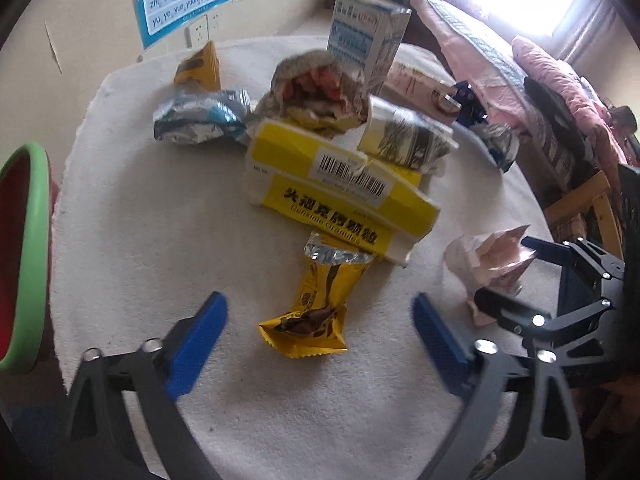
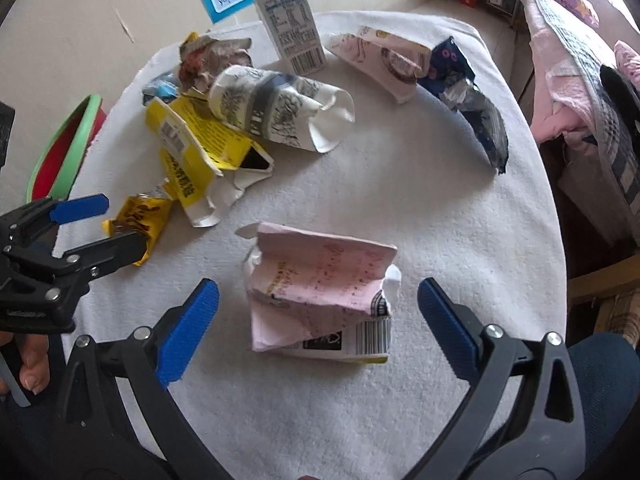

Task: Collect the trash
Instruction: 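Return both tools to the table and grasp the yellow candy wrapper with the left tool, then grasp the pink paper carton with the right tool while the left tool carries the yellow wrapper toward the bucket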

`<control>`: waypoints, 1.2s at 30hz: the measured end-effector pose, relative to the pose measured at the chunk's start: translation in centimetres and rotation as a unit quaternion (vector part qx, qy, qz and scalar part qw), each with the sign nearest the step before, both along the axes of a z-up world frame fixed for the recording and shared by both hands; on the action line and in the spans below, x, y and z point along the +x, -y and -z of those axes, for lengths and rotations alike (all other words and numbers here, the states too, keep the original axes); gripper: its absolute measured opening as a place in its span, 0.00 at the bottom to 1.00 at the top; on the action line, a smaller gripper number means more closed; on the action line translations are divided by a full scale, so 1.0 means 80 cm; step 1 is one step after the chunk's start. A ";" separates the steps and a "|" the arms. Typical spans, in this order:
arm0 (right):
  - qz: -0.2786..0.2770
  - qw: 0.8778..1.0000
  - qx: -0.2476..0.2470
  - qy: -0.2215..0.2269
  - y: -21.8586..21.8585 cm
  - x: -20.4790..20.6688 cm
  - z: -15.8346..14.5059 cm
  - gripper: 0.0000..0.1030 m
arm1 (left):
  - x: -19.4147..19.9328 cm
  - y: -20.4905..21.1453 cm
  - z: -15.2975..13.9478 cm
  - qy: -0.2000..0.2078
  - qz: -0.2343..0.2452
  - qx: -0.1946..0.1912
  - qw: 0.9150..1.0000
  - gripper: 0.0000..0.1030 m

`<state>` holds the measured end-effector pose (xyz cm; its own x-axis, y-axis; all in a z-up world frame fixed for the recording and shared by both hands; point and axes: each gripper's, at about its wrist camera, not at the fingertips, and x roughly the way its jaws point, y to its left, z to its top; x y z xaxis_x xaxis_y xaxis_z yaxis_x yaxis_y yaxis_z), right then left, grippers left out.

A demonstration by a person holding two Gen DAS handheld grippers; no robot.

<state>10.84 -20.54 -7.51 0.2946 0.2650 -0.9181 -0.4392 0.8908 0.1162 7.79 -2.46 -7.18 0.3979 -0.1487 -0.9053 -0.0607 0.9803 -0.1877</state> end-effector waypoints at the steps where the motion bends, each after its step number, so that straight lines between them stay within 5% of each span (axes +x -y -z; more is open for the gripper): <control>1: 0.001 1.000 -0.001 -0.001 0.001 0.000 0.002 0.89 | 0.000 0.000 0.002 0.000 -0.002 -0.004 1.000 0.78; 4: 0.001 1.000 -0.008 -0.005 0.002 0.002 0.008 0.82 | 0.000 -0.001 0.007 0.002 -0.006 -0.006 1.000 0.72; 12: -0.010 1.000 -0.017 -0.008 -0.004 -0.001 0.013 0.75 | 0.003 -0.001 0.014 -0.008 -0.002 -0.007 1.000 0.35; 36: 0.012 0.997 0.056 0.048 0.013 -0.007 -0.050 0.75 | -0.032 -0.018 -0.047 0.041 -0.037 -0.039 0.998 0.27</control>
